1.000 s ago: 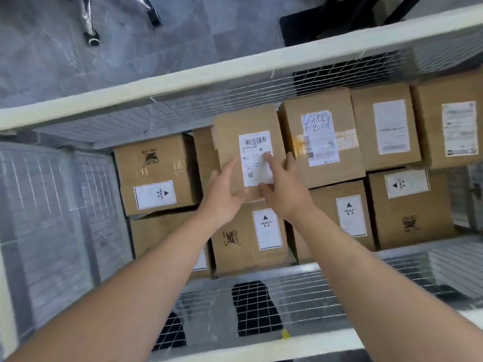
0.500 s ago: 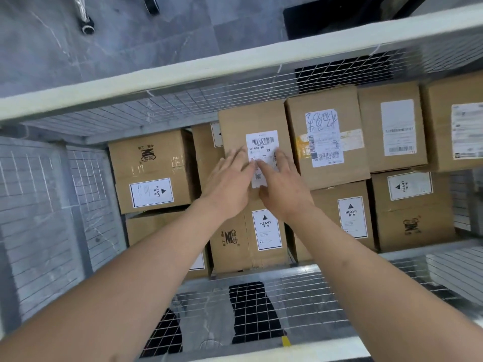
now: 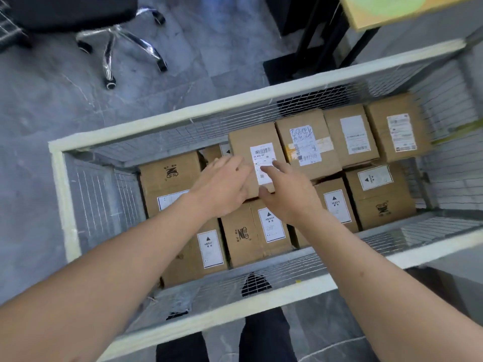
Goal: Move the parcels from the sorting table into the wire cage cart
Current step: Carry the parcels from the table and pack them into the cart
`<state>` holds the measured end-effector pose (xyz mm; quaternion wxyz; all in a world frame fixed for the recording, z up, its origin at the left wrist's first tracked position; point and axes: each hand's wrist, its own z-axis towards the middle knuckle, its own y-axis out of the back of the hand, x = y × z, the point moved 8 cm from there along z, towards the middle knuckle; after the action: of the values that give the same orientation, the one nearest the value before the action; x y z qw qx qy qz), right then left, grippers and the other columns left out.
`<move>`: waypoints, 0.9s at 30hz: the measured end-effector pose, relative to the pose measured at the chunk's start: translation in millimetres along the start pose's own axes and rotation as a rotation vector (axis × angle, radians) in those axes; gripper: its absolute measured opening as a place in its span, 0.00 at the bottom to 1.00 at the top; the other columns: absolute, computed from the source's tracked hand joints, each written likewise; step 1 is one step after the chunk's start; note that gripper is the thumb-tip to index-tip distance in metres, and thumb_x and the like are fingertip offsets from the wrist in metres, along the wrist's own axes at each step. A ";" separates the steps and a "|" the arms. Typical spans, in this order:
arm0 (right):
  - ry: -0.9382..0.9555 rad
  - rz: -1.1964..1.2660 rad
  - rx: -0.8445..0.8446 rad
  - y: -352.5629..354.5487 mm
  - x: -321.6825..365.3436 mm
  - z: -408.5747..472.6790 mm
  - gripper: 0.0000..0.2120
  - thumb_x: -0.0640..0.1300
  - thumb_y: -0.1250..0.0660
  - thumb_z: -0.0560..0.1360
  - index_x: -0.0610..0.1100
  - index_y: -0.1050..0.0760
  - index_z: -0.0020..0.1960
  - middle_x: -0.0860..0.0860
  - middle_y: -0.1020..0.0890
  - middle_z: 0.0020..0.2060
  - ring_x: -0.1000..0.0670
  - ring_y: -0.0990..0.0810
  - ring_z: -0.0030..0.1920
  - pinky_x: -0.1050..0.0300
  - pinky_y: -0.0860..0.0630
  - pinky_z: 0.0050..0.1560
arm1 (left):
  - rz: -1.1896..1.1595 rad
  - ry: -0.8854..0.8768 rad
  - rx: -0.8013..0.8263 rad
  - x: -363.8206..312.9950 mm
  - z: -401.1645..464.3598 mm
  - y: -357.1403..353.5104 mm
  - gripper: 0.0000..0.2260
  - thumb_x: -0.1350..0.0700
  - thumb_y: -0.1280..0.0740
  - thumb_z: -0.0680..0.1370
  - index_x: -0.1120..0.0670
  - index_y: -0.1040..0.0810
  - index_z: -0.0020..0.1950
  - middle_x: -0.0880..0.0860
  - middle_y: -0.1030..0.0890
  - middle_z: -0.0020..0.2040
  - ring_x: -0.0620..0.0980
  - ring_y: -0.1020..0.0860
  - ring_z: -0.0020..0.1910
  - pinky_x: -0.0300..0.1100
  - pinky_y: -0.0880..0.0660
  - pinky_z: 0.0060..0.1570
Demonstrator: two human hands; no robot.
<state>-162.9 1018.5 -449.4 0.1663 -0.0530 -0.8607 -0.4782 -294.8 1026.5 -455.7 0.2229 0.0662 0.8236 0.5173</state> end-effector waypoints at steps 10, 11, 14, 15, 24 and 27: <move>-0.141 0.022 -0.302 95.4 88.5 -161.8 0.26 0.57 0.37 0.82 0.49 0.29 0.77 0.50 0.26 0.73 0.45 0.27 0.71 0.47 0.27 0.67 | 0.102 -0.285 -0.132 -54.3 -122.0 134.2 0.21 0.45 0.39 0.83 0.50 0.28 0.75 0.51 0.30 0.75 0.54 0.32 0.73 0.52 0.30 0.69; -0.158 0.011 -0.343 106.5 99.3 -182.4 0.25 0.57 0.38 0.82 0.49 0.29 0.76 0.51 0.25 0.72 0.46 0.26 0.70 0.48 0.26 0.65 | 0.102 -0.320 -0.151 -62.5 -137.3 150.4 0.22 0.45 0.38 0.83 0.50 0.29 0.75 0.51 0.31 0.76 0.53 0.32 0.74 0.51 0.30 0.70; -0.215 -0.006 -0.440 134.9 128.6 -242.5 0.24 0.57 0.38 0.83 0.50 0.29 0.76 0.52 0.23 0.70 0.48 0.25 0.68 0.52 0.26 0.64 | 0.101 -0.441 -0.196 -90.2 -179.9 196.6 0.22 0.45 0.37 0.83 0.49 0.29 0.76 0.47 0.30 0.74 0.51 0.30 0.72 0.49 0.29 0.68; -0.231 -0.011 -0.475 143.4 136.4 -262.3 0.24 0.57 0.38 0.83 0.50 0.29 0.76 0.52 0.23 0.70 0.48 0.25 0.68 0.52 0.27 0.64 | 0.097 -0.483 -0.201 -100.3 -192.8 211.4 0.22 0.45 0.37 0.82 0.48 0.30 0.76 0.47 0.30 0.74 0.51 0.29 0.72 0.50 0.28 0.68; -0.411 0.040 -0.753 216.2 166.3 -439.9 0.27 0.61 0.37 0.81 0.54 0.30 0.77 0.51 0.29 0.77 0.49 0.30 0.75 0.49 0.30 0.72 | 0.163 -0.769 -0.275 -209.0 -299.1 318.5 0.25 0.43 0.38 0.84 0.49 0.32 0.79 0.48 0.33 0.78 0.50 0.31 0.74 0.52 0.27 0.69; -0.463 0.021 -0.795 228.4 167.5 -497.0 0.28 0.63 0.38 0.81 0.54 0.31 0.78 0.50 0.31 0.78 0.48 0.32 0.77 0.48 0.32 0.74 | 0.165 -0.844 -0.285 -248.1 -329.5 332.8 0.25 0.42 0.38 0.84 0.49 0.32 0.80 0.48 0.34 0.78 0.50 0.32 0.75 0.52 0.29 0.71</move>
<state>-146.0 711.9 33.2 -0.0586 -0.2268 -0.6244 -0.7451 -257.6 822.9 32.2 0.5040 0.3053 0.5732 0.5694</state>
